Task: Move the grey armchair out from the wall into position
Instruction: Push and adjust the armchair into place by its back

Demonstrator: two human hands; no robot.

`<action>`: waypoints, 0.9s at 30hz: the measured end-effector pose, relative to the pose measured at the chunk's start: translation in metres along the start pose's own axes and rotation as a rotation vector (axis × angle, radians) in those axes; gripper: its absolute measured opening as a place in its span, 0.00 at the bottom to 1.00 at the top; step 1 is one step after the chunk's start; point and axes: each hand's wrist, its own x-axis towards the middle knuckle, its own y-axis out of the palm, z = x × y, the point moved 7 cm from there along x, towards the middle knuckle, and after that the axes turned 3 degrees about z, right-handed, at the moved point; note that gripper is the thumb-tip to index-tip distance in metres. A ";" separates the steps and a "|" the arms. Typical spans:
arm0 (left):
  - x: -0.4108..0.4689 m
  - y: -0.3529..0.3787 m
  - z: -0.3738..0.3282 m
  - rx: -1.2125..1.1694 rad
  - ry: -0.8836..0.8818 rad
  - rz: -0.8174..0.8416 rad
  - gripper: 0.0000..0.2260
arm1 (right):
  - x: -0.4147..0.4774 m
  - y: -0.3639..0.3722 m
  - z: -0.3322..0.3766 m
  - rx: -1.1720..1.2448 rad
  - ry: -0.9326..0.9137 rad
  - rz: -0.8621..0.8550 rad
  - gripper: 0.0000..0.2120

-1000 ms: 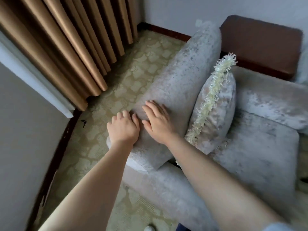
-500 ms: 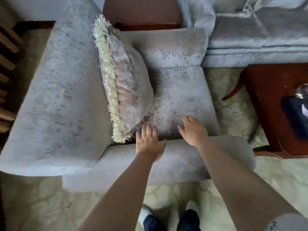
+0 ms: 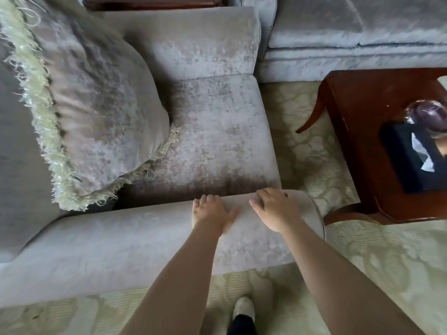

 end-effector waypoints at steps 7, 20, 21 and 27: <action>0.021 -0.001 0.003 0.068 -0.161 -0.072 0.34 | 0.028 0.008 -0.016 0.003 0.083 0.038 0.34; 0.013 0.006 0.065 -0.195 -0.096 0.055 0.24 | 0.010 0.011 0.003 -0.049 0.237 0.248 0.37; 0.011 0.005 0.093 -0.193 -0.132 0.044 0.25 | 0.013 0.010 0.017 -0.124 0.287 0.291 0.37; -0.015 -0.002 0.270 -0.177 -0.312 0.015 0.21 | 0.024 0.018 0.216 0.128 -0.168 0.224 0.27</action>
